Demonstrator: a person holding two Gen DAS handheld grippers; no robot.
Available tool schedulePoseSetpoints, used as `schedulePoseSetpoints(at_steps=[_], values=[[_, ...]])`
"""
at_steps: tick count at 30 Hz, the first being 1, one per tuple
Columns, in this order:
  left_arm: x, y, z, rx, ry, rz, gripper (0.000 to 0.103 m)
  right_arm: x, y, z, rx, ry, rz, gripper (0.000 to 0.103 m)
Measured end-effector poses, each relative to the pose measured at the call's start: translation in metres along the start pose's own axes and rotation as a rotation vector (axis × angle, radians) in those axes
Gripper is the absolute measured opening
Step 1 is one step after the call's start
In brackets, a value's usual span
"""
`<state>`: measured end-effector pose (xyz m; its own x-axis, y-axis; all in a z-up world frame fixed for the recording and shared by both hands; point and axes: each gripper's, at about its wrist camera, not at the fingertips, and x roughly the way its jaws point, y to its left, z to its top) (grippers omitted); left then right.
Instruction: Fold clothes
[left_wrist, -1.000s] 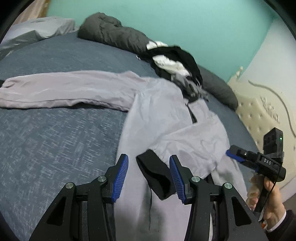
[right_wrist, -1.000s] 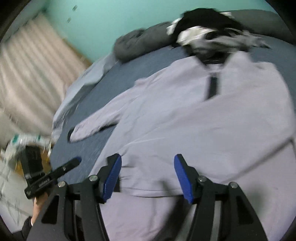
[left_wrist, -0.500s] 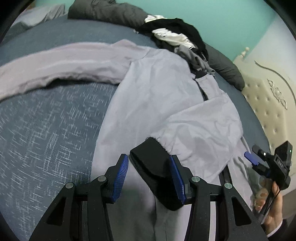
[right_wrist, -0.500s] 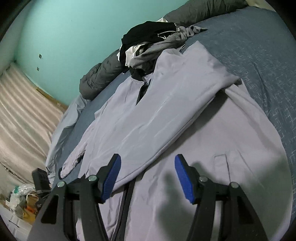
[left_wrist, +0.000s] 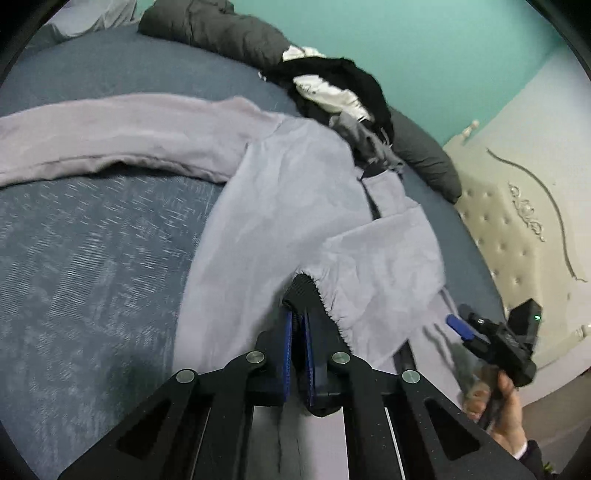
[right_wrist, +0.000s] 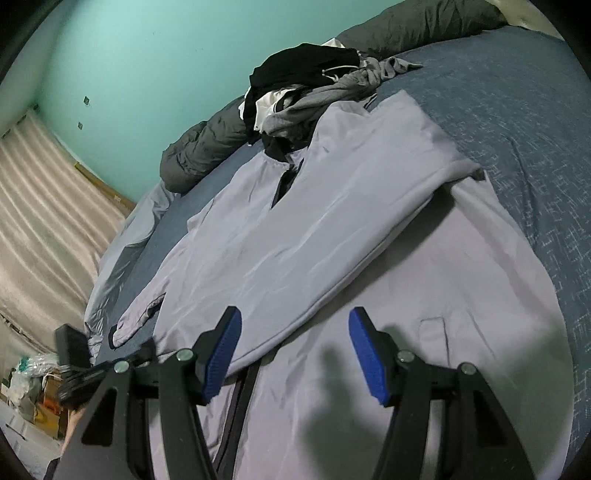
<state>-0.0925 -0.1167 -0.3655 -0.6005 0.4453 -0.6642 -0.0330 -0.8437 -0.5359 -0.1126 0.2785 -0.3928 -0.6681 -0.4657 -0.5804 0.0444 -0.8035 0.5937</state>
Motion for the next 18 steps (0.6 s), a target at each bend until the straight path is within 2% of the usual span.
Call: schedulePoseSetpoints(at_steps=[7,9,11,15,18], values=[[-0.004,0.006,-0.009,0.017,0.046,0.115,0.008,-0.004,-0.003,0.0,-0.004,-0.009,-0.018,0.061],[-0.007,0.002,-0.007,0.045,0.021,0.157,0.019,-0.006,-0.006,0.001,0.004,-0.013,-0.023,0.061],[-0.011,-0.003,-0.003,0.072,-0.011,0.184,0.049,-0.012,-0.01,0.004,0.01,-0.025,-0.038,0.061],[-0.021,-0.014,0.005,0.123,-0.08,0.211,0.052,-0.032,-0.023,0.018,0.038,-0.073,-0.075,0.061],[-0.018,-0.019,0.008,0.153,-0.077,0.191,0.052,-0.051,-0.038,0.03,0.072,-0.116,-0.153,0.061]])
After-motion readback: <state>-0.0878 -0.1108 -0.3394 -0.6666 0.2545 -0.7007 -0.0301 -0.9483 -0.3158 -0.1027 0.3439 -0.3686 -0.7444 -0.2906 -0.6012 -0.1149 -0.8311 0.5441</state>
